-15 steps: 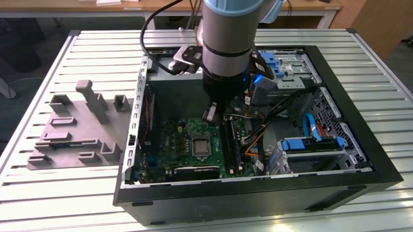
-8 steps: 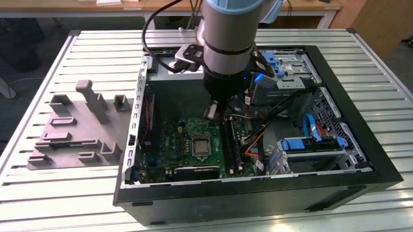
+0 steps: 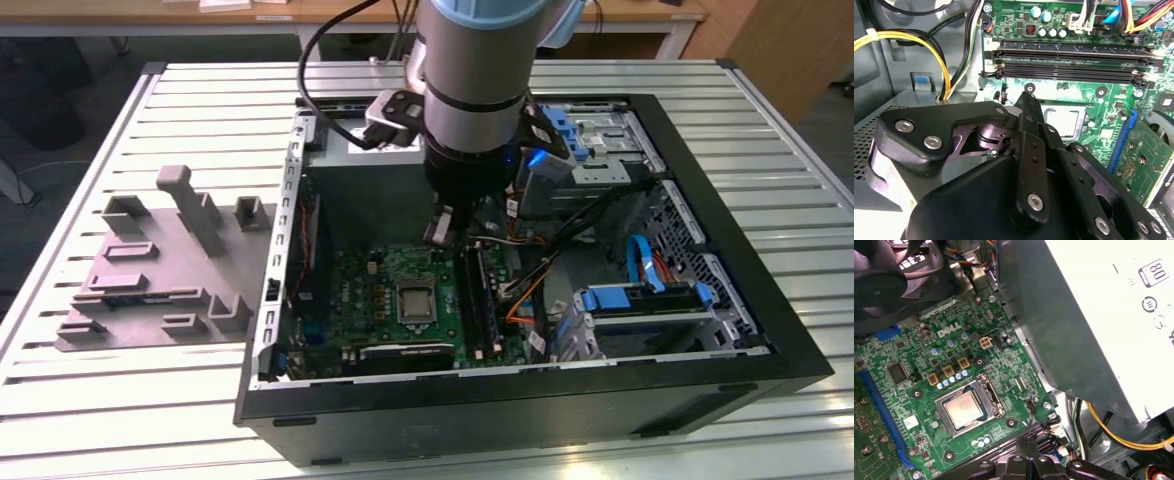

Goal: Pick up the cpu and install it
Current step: 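Install the first cpu locking lever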

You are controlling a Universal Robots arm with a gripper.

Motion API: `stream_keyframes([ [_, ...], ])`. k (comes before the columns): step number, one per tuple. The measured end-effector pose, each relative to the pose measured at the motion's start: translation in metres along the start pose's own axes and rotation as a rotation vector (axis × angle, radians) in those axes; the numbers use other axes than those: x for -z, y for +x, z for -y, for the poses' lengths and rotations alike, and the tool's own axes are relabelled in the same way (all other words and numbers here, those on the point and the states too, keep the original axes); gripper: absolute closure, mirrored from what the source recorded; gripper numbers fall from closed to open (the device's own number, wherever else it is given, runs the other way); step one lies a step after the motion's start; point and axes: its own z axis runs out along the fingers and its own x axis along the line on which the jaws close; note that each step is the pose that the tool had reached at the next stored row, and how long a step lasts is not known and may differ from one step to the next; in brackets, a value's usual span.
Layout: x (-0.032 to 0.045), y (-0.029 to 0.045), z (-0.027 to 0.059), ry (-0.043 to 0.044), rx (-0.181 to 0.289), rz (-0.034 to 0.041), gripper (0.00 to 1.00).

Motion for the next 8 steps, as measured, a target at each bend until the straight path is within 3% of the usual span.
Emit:
stream_keyframes([
  [8, -0.0017, -0.0063, -0.0029, 0.0, 0.0, 0.0, 0.89],
])
